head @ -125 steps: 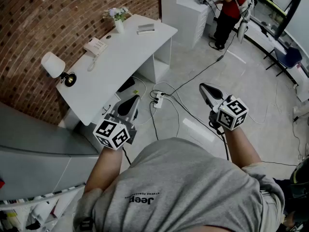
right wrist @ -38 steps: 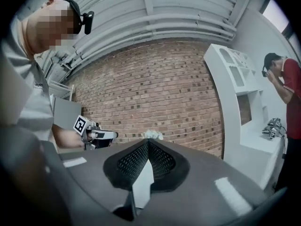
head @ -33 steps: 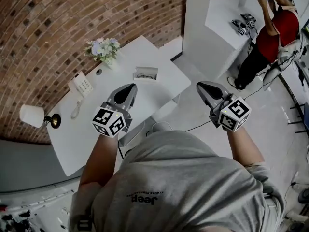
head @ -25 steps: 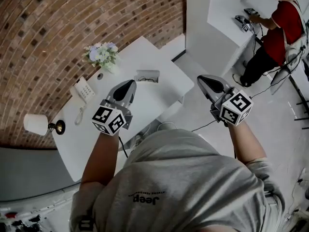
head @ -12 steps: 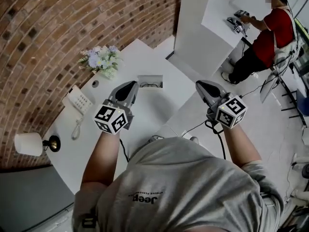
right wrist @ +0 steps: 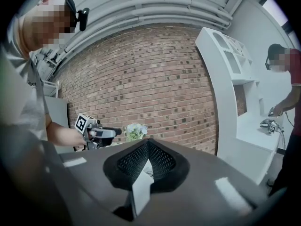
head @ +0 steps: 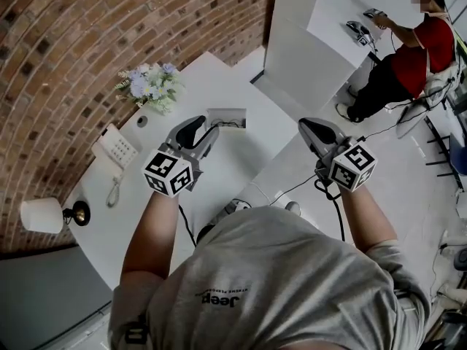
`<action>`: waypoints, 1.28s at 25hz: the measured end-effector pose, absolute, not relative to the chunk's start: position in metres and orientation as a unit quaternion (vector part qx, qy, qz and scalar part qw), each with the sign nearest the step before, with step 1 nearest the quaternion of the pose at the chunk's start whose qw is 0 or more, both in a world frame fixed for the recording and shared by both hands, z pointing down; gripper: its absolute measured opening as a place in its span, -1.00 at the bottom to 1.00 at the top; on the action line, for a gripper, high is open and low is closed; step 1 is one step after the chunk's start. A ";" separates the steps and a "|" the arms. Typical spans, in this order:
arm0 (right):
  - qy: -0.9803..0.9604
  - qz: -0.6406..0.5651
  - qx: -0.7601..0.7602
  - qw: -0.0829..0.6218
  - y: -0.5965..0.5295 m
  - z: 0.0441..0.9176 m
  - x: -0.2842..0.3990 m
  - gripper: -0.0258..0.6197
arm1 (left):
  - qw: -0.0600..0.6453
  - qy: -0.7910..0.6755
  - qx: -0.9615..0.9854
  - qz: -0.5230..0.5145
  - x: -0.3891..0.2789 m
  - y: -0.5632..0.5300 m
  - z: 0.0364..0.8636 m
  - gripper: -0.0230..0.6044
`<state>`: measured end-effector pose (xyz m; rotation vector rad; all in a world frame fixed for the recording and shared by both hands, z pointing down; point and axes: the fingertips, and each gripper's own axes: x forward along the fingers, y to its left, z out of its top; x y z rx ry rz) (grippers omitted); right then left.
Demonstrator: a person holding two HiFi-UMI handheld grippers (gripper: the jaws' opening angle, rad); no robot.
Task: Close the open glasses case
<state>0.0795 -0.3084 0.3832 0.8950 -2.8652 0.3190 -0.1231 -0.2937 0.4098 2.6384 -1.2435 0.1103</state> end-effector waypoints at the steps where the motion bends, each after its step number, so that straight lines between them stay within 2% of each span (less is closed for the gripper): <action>1: -0.947 0.108 0.296 0.061 -0.309 0.384 0.079 -0.89 | 0.110 -0.417 0.901 0.045 -0.121 -0.295 0.412 -0.32; 6: -0.948 0.114 0.293 0.059 -0.314 0.384 0.074 -0.89 | 0.091 -0.397 0.909 0.085 -0.117 -0.302 0.423 -0.10; 15: -0.947 0.116 0.291 0.067 -0.333 0.397 0.070 -0.89 | 0.026 -0.356 0.914 0.192 -0.118 -0.332 0.470 0.03; 32: -0.948 0.114 0.283 0.092 -0.409 0.482 0.028 -0.89 | -0.018 -0.269 0.905 0.329 -0.108 -0.400 0.600 0.20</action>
